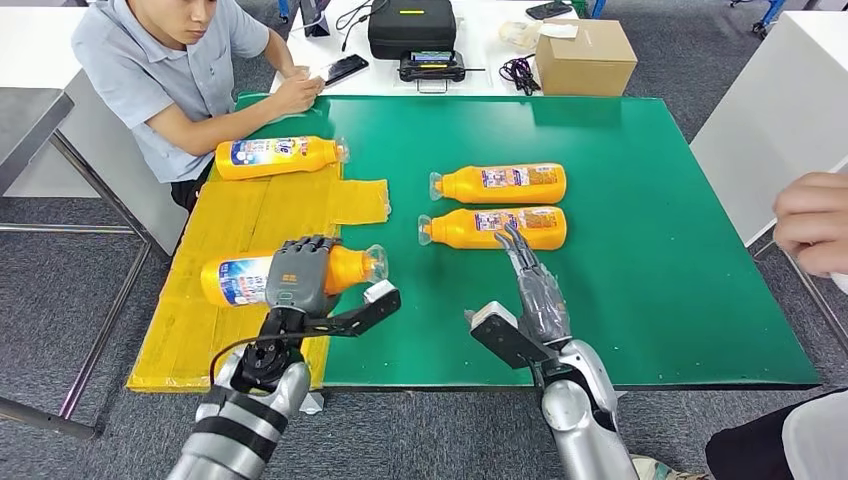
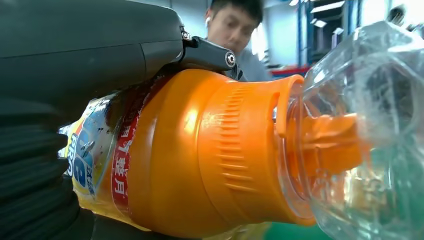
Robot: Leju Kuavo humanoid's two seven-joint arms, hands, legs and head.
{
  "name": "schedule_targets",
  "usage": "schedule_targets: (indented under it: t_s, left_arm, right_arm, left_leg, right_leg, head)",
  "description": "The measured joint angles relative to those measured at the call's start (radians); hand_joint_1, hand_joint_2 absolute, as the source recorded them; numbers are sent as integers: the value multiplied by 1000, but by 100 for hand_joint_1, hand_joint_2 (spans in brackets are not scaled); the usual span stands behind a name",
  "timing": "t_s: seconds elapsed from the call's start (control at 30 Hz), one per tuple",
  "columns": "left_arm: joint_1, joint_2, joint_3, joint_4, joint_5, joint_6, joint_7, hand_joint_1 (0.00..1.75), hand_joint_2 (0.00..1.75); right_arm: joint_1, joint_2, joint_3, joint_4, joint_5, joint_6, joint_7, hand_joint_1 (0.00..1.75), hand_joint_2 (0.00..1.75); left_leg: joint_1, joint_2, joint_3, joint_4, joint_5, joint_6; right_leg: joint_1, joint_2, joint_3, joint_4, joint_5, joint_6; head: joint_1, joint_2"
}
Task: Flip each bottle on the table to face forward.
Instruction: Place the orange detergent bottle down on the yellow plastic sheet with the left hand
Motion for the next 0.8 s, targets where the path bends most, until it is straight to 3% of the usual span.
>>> schedule_targets:
  t_s: [0.2, 0.4, 0.43, 0.53, 0.57, 0.63, 0.8]
  left_arm:
    - [-92, 37, -62, 188, -4, -38, 84, 175, 175]
    - [-151, 56, -95, 322, -4, -48, 84, 169, 175]
    - [-158, 57, -96, 341, -4, -50, 72, 154, 175]
    - [-170, 55, -90, 392, -3, -51, 25, 47, 175]
    - [-172, 52, -84, 405, -3, -51, 7, 20, 175]
    - [-177, 43, -64, 423, -2, -52, -20, 7, 175]
    - [-194, 25, -37, 448, -3, -65, -32, 2, 175]
  right_arm:
    - [-15, 0, 1, 29, -6, -1, -5, 0, 175]
    - [-29, 0, 1, 54, -17, -1, -9, 0, 175]
    - [-32, 0, 1, 57, -19, -1, -10, 0, 175]
    - [-38, 0, 1, 66, -23, -1, -13, 0, 175]
    - [-40, 0, 1, 69, -24, -1, -14, 0, 175]
    - [-42, 0, 1, 73, -24, -1, -14, 0, 175]
    - [-46, 0, 0, 87, -24, 1, -15, 0, 175]
  left_leg:
    - [0, 0, -1, 0, 0, 0]
    - [0, 0, -1, 0, 0, 0]
    - [0, 0, -1, 0, 0, 0]
    - [0, 0, -1, 0, 0, 0]
    - [0, 0, -1, 0, 0, 0]
    - [0, 0, -1, 0, 0, 0]
    - [0, 0, -1, 0, 0, 0]
  right_leg:
    - [0, 0, 0, 0, 0, 0]
    - [0, 0, -1, 0, 0, 0]
    - [0, 0, -1, 0, 0, 0]
    - [0, 0, -1, 0, 0, 0]
    - [0, 0, -1, 0, 0, 0]
    - [0, 0, 0, 0, 0, 0]
    - [0, 0, 0, 0, 0, 0]
  head:
    - [0, 0]
    - [0, 0]
    - [0, 0]
    - [0, 0]
    - [0, 0]
    - [0, 0]
    - [0, 0]
